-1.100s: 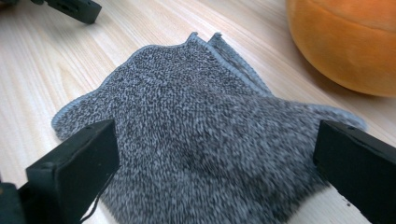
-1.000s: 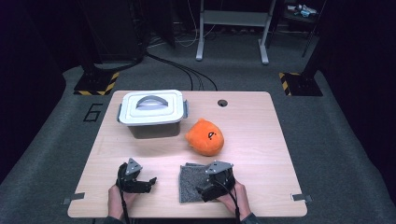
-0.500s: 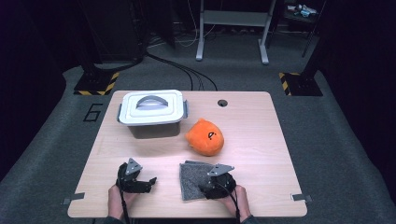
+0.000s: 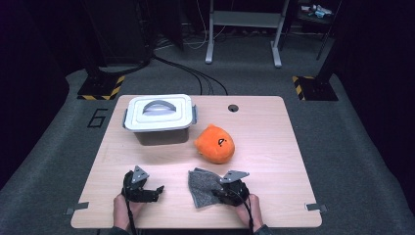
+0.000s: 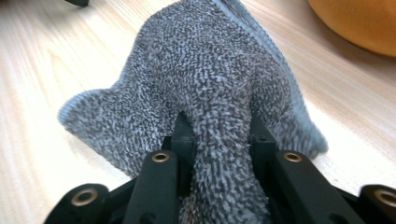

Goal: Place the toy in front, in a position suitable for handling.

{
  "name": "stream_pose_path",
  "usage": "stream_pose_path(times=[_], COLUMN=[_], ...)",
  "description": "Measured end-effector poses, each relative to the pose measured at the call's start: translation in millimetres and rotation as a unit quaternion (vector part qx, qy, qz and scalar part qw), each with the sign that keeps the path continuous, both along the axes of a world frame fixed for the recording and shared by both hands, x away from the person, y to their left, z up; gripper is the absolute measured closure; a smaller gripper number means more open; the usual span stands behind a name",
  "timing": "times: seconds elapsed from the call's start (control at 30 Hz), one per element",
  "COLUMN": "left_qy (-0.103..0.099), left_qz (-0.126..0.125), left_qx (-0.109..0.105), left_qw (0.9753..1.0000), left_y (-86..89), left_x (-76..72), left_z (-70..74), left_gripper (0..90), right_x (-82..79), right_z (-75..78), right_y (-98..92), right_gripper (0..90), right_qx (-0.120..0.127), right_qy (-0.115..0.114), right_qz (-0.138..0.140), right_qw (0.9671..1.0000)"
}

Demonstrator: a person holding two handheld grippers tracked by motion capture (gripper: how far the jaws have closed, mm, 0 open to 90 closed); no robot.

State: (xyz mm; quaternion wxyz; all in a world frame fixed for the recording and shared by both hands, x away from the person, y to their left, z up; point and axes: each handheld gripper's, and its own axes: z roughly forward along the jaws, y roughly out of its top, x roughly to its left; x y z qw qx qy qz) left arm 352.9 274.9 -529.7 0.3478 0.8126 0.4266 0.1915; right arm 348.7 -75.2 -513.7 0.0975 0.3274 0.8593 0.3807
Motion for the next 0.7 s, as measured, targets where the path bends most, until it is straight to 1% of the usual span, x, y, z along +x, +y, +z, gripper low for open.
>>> stream_pose_path(times=[0.03,0.07,0.1,0.13,0.17,0.2,0.23,0.27,0.3,0.37,0.4,0.43,0.5,0.53,0.6,0.63,0.67,0.7], left_qy=[-0.002,-0.001,0.0,-0.001,0.0,-0.001,-0.001,0.0,0.0,0.001,0.001,0.001,0.0,-0.002,-0.003,-0.004,0.0,-0.004], left_qz=[0.0,0.001,0.0,0.002,0.0,-0.001,-0.001,0.004,0.003,0.001,0.003,0.003,0.002,0.003,0.002,0.005,0.005,0.008], left_qx=[0.002,0.0,0.001,-0.003,-0.001,0.001,0.0,-0.006,-0.005,-0.002,-0.006,-0.005,-0.004,-0.005,0.0,-0.002,-0.004,-0.006], left_qw=[1.0,1.0,1.0,1.0,1.0,1.0,1.0,1.0,1.0,1.0,1.0,1.0,1.0,1.0,1.0,1.0,1.0,0.9999], left_y=[-0.1,-0.2,0.1,-0.3,0.1,0.0,0.1,-0.6,-0.5,-0.1,-0.5,-0.5,-0.4,-0.6,-0.6,-0.9,-0.8,-1.1], left_x=[-0.1,0.0,0.1,0.2,0.1,-0.1,0.2,0.1,0.2,0.2,0.2,0.3,0.3,0.3,0.0,-0.1,0.0,0.1], left_z=[0.0,-0.2,0.0,-0.3,-0.1,0.1,-0.1,-0.5,-0.4,-0.2,-0.4,-0.4,-0.3,-0.6,-0.5,-0.9,-0.5,-1.2], left_gripper=[10.5,10.5,10.5,10.5,10.5,10.6,10.6,10.5,10.5,10.5,10.5,10.5,10.5,10.6,10.6,10.6,10.6,10.5], right_x=[-0.9,-1.3,-1.0,-2.4,-3.5,-5.4,-6.9,-8.7,-10.1,-12.5,-12.8,-13.2,-13.9,-14.3,-15.0,-15.5,-15.7,-16.3], right_z=[2.1,4.3,5.9,10.1,13.7,16.8,19.1,21.0,22.8,25.2,25.9,26.2,27.4,27.6,26.4,26.0,25.3,25.6], right_y=[-0.3,-0.3,-0.5,-0.5,0.2,0.4,0.8,1.7,1.0,-3.3,-5.9,-7.6,-14.4,-17.8,-26.5,-29.5,-34.6,-37.0], right_gripper=[71.7,71.9,72.1,72.3,72.3,72.4,72.5,72.5,72.5,72.5,72.5,72.5,72.5,72.5,72.5,72.5,72.5,72.5], right_qx=[0.004,0.004,0.007,0.014,0.013,0.014,0.013,0.01,0.008,0.018,0.018,0.015,0.019,0.017,0.026,0.027,0.028,0.026], right_qy=[-0.005,-0.004,-0.007,-0.004,-0.006,-0.013,-0.016,-0.014,-0.018,-0.017,-0.018,-0.014,-0.012,-0.015,-0.015,-0.013,-0.008,-0.006], right_qz=[-0.001,-0.002,0.002,0.002,0.005,0.009,0.012,0.012,0.011,0.007,0.005,0.001,-0.007,-0.01,-0.018,-0.025,-0.03,-0.03], right_qw=[1.0,1.0,0.9999,0.9999,0.9999,0.9998,0.9997,0.9998,0.9997,0.9997,0.9997,0.9998,0.9997,0.9997,0.9994,0.9992,0.9992,0.9992])
